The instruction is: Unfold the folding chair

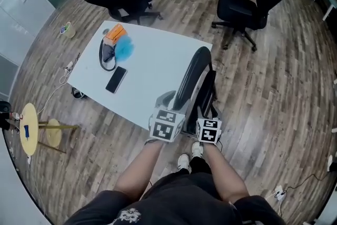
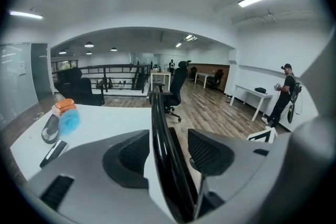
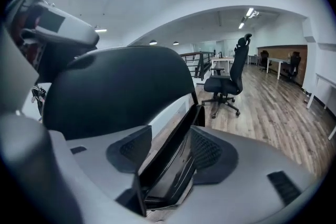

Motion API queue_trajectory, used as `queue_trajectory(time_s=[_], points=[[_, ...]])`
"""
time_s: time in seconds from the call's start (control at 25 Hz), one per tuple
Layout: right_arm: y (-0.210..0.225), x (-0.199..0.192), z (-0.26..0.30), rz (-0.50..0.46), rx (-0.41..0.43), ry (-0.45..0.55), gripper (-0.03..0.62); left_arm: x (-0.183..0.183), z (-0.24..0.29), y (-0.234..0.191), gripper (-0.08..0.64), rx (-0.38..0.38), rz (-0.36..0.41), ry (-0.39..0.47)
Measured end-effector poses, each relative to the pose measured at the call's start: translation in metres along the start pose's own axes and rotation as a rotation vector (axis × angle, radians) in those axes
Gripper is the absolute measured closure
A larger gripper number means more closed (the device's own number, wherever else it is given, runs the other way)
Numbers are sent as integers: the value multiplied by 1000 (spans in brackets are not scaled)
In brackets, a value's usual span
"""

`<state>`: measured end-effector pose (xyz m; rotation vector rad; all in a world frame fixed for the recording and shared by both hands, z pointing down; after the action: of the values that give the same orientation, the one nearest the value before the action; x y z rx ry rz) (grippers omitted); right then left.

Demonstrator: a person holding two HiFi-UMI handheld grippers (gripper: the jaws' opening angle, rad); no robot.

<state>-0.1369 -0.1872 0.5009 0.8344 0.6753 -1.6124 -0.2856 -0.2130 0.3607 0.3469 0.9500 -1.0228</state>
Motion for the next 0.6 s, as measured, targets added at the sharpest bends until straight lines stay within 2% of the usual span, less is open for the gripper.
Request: queue_trajectory(time_s=[0.28, 0.6], points=[[17, -16, 75, 71, 5, -175, 321, 3, 33, -12, 344, -4, -27, -80], [16, -30, 118, 95, 25, -277, 302, 0, 59, -18, 344, -8, -71, -154]])
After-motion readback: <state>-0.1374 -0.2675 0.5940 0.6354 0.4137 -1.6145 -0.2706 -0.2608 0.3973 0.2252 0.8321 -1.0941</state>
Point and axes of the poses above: the fingertips, and each gripper's own axes: z forward along the fingers, y to its right, x out of its top, the point moved 8 cm from there along -z, backward along the fingers, and after that the axes turned 7 degrees about -z, right-handed, at the moved point
